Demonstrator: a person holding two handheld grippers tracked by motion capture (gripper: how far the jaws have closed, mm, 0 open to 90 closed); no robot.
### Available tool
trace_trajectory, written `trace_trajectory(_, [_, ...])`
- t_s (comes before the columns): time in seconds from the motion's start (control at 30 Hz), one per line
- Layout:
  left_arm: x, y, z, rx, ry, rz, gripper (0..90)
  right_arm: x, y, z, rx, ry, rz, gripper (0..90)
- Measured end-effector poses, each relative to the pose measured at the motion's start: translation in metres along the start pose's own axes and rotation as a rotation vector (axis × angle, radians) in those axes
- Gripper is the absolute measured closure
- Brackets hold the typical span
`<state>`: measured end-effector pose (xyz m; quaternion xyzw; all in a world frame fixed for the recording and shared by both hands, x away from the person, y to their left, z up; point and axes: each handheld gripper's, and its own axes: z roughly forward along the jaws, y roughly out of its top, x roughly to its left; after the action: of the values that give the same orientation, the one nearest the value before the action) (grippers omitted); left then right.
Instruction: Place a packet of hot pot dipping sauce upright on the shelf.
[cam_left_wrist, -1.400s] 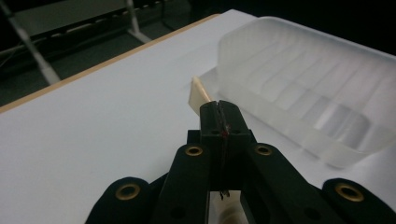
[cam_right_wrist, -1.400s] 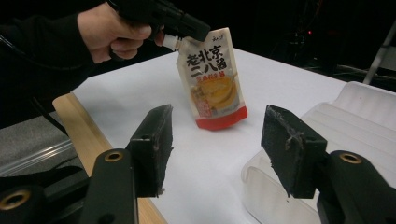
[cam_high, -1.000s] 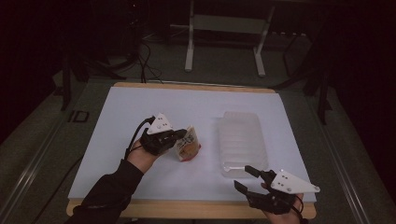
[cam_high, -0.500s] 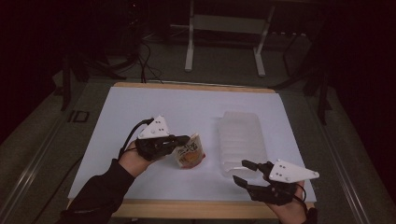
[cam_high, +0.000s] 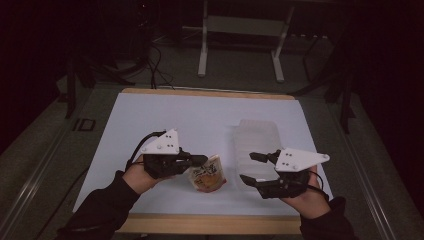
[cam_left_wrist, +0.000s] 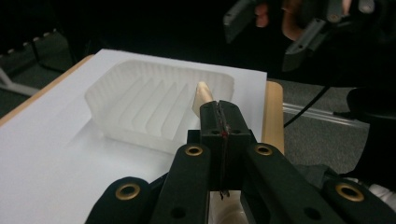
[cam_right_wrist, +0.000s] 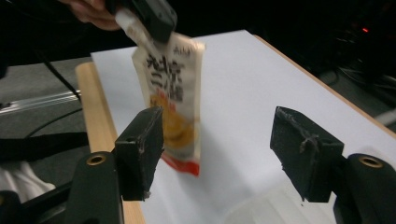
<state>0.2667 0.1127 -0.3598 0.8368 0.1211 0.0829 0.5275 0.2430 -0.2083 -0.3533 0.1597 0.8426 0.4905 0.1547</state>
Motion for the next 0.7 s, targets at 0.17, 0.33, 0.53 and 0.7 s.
trace_trajectory(0.17, [-0.003,0.001,0.003,0.023,-0.029,0.02,90.0,-0.002,0.016,0.012,0.039,0.063,-0.055,37.1])
trace_trajectory(0.33, [-0.007,0.002,0.007,0.043,-0.052,0.032,90.0,-0.002,0.022,0.035,0.111,0.114,-0.088,39.6])
trace_trajectory(0.53, [-0.009,0.0,0.013,0.056,-0.082,0.035,90.0,0.003,0.025,0.055,0.17,0.166,-0.136,42.7])
trace_trajectory(0.7, [-0.01,0.0,0.017,0.058,-0.093,0.041,90.0,0.006,0.03,0.063,0.227,0.201,-0.202,54.0])
